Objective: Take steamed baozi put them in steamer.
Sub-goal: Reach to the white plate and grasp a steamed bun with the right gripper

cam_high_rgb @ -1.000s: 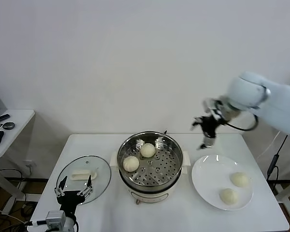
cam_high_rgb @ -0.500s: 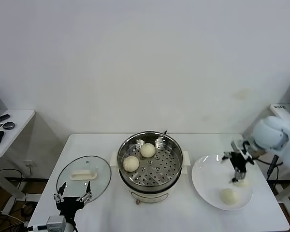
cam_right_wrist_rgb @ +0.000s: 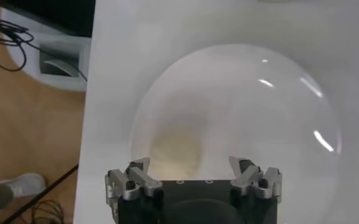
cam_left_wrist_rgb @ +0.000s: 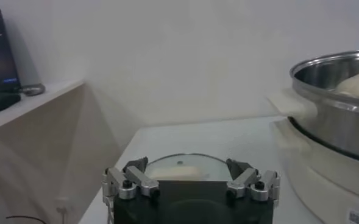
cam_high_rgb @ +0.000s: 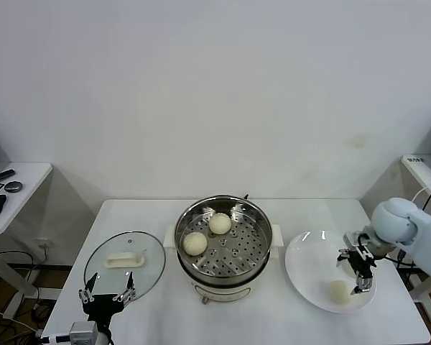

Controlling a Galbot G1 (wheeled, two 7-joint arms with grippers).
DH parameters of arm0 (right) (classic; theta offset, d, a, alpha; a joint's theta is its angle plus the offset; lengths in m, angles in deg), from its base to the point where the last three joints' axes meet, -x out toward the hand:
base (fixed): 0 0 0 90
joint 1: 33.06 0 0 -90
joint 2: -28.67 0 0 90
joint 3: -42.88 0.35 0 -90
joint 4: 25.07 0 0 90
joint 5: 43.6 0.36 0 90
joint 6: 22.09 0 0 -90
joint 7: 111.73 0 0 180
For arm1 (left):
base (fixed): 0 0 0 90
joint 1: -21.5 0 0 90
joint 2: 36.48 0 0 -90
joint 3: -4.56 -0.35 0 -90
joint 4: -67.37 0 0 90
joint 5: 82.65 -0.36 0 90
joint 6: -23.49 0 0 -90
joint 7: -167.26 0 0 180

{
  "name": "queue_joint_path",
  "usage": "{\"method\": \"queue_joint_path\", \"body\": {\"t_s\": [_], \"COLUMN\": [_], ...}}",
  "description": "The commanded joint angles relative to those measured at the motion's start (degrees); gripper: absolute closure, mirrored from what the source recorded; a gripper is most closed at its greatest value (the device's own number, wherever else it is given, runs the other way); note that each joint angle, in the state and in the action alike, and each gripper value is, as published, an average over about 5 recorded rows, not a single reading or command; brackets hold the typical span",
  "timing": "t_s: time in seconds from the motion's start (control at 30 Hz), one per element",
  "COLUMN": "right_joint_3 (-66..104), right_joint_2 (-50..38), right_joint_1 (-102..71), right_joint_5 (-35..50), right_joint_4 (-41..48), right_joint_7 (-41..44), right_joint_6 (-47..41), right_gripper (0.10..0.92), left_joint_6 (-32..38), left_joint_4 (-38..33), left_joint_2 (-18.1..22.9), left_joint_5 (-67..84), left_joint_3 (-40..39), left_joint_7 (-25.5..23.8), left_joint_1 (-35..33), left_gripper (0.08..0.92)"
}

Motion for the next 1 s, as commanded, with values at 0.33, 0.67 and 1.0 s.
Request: {"method": "queue_joint_path", "body": {"t_s": [0.33,0.67,1.0], "right_joint_3": [2.5,2.5,2.1], "right_joint_2": [2.2,2.9,4.6], "right_joint_1": [-4.9,-6.1,-6.1], "right_joint_5": [-4.3,-4.9,-5.1], "right_joint_4": [3.5,3.9,5.0], "right_joint_7": [0.4,-1.2,-1.5], "right_joint_6": [1.0,0.3,-0.2], "right_gripper": [0.203,0.203,0.203], "left_joint_6": [0.0,0.0,0.0], "left_joint_4": [0.2,0.5,0.8], "left_joint_2": [0.4,0.7,0.5], "left_joint_5": [-0.2,-0.2,-0.1], "left_joint_3": [-0.1,-0.2,0.0], "left_joint_7": [0.1,0.0,0.0], "left_joint_1": [-0.1,0.0,0.1], "left_gripper": [0.177,0.177,0.177]}}
